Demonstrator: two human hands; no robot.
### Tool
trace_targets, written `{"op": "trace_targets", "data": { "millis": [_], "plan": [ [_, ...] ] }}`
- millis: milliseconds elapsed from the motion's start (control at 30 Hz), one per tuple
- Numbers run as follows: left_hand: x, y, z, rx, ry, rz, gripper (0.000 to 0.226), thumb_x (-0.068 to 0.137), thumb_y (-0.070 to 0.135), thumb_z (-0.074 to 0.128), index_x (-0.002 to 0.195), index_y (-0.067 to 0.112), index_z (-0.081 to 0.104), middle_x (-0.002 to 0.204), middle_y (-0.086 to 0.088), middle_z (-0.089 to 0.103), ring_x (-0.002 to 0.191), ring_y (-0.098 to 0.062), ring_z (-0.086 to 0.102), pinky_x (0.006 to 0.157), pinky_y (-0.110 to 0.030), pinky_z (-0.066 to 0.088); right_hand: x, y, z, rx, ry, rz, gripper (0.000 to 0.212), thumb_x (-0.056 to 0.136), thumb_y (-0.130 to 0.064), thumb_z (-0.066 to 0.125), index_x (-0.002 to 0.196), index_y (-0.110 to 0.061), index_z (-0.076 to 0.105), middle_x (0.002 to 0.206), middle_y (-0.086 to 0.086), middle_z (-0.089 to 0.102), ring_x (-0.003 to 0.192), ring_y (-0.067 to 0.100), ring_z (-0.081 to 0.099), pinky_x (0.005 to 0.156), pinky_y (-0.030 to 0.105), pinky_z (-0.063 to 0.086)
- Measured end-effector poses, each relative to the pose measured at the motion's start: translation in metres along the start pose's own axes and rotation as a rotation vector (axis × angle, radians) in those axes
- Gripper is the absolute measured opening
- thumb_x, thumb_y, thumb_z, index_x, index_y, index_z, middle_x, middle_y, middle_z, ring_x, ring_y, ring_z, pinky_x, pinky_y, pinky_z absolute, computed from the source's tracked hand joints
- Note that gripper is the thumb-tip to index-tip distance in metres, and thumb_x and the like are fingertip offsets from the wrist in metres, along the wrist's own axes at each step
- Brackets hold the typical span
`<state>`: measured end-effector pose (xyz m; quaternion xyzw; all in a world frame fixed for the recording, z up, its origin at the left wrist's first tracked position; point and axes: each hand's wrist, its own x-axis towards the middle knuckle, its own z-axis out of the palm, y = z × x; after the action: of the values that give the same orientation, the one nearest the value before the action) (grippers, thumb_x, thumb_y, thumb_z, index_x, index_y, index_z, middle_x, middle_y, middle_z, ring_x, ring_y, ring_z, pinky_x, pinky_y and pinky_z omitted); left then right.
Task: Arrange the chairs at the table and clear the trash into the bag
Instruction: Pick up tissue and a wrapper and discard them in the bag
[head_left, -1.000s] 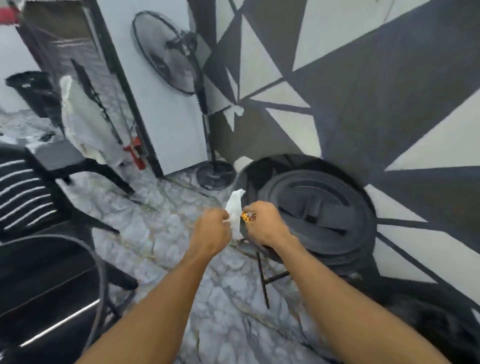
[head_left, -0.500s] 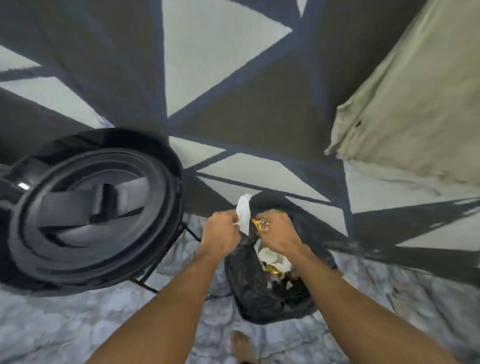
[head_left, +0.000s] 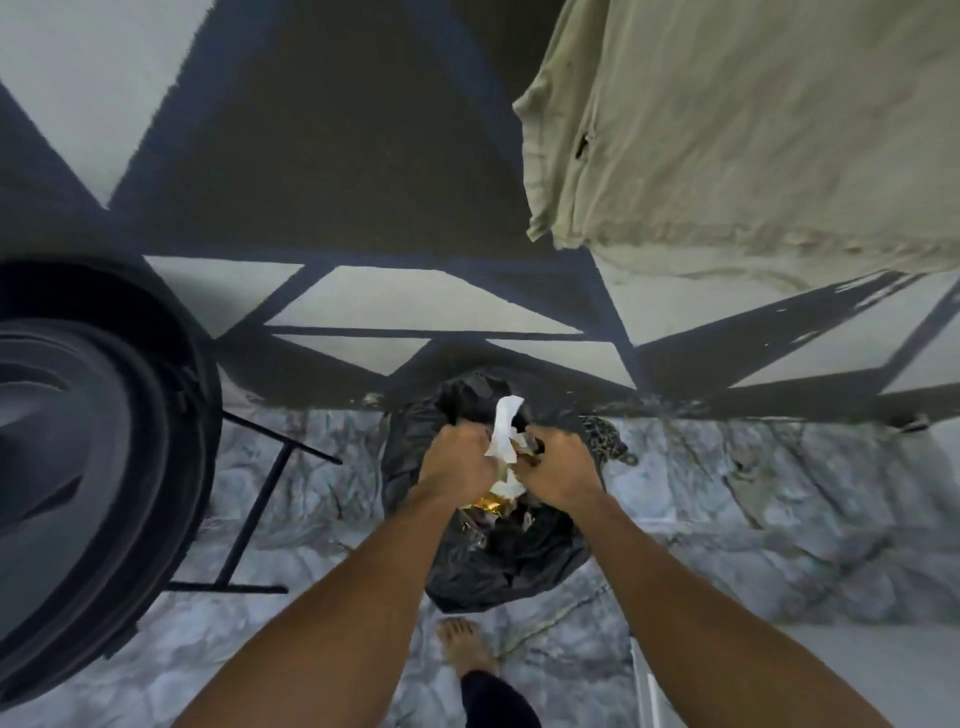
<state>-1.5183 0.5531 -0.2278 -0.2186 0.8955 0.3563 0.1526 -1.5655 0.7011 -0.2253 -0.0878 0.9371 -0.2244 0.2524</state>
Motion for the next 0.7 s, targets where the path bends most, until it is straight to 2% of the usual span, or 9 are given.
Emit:
{"op": "trace_targets", "data": {
  "millis": [33,100,200,300,367,500,567,700],
  "plan": [
    [0.001,0.0,0.002,0.006,-0.016,0.008,0.012,0.085,0.017,0.072,0.091,0.007,0.07,0.102,-0.014,0.071,0.094,-0.031,0.067,0.081,-0.041,0.059,0.0,0.003,0.001,0.003,-0.012,0.008,0.034,0.079,-0.038,0.066,0.104,-0.015,0.069,0.105,0.011,0.074,0.098,0.036,0.068,0.079,0.039,0.056],
    [0.001,-0.003,0.002,0.014,-0.023,0.014,0.014,0.086,0.017,0.069,0.096,0.007,0.072,0.101,-0.014,0.07,0.095,-0.033,0.067,0.082,-0.043,0.059,0.002,0.004,0.001,-0.007,-0.029,0.012,0.04,0.08,-0.04,0.063,0.111,-0.016,0.069,0.109,0.011,0.073,0.103,0.036,0.067,0.084,0.04,0.057],
    [-0.001,-0.012,-0.008,0.006,-0.019,-0.01,0.018,0.083,0.017,0.067,0.1,0.013,0.071,0.104,-0.012,0.071,0.099,-0.033,0.067,0.084,-0.044,0.059,0.004,-0.007,-0.005,-0.057,-0.054,-0.004,0.032,0.088,-0.02,0.066,0.119,-0.016,0.067,0.113,0.015,0.072,0.108,0.037,0.065,0.088,0.038,0.054],
    [-0.012,-0.024,-0.03,-0.018,0.056,-0.015,0.024,0.082,0.016,0.066,0.106,0.015,0.071,0.107,-0.008,0.072,0.102,-0.031,0.066,0.085,-0.039,0.057,0.002,-0.034,-0.008,-0.071,-0.053,-0.064,0.042,0.086,-0.01,0.063,0.128,-0.017,0.066,0.121,0.014,0.07,0.114,0.035,0.064,0.095,0.04,0.054],
    [-0.025,-0.038,-0.055,-0.022,0.133,0.0,0.027,0.082,0.016,0.063,0.107,0.014,0.071,0.106,-0.01,0.072,0.103,-0.031,0.065,0.085,-0.039,0.056,-0.004,-0.066,-0.006,-0.06,-0.052,-0.157,0.043,0.087,-0.009,0.061,0.129,-0.017,0.067,0.127,0.01,0.069,0.118,0.03,0.063,0.099,0.041,0.053],
    [-0.076,-0.087,-0.124,0.009,0.378,0.0,0.033,0.076,0.017,0.058,0.107,0.012,0.068,0.103,-0.014,0.07,0.101,-0.034,0.061,0.082,-0.04,0.054,-0.031,-0.164,0.008,-0.057,-0.105,-0.429,0.031,0.083,-0.011,0.066,0.113,-0.015,0.073,0.115,0.009,0.072,0.11,0.029,0.066,0.096,0.039,0.054],
    [-0.105,-0.114,-0.156,0.011,0.493,-0.01,0.038,0.071,0.018,0.057,0.105,0.007,0.07,0.1,-0.014,0.07,0.097,-0.036,0.061,0.081,-0.041,0.054,-0.048,-0.212,0.021,-0.083,-0.115,-0.555,0.033,0.084,-0.018,0.069,0.116,-0.015,0.072,0.119,0.008,0.071,0.113,0.027,0.063,0.1,0.037,0.051],
    [-0.201,-0.201,-0.222,0.014,0.65,-0.17,0.038,0.072,0.024,0.052,0.104,0.009,0.068,0.1,-0.01,0.069,0.098,-0.034,0.056,0.082,-0.046,0.053,-0.113,-0.318,0.082,-0.161,-0.211,-0.83,0.038,0.088,-0.022,0.067,0.125,-0.015,0.067,0.126,0.006,0.066,0.122,0.025,0.056,0.105,0.032,0.043]
  ]
}}
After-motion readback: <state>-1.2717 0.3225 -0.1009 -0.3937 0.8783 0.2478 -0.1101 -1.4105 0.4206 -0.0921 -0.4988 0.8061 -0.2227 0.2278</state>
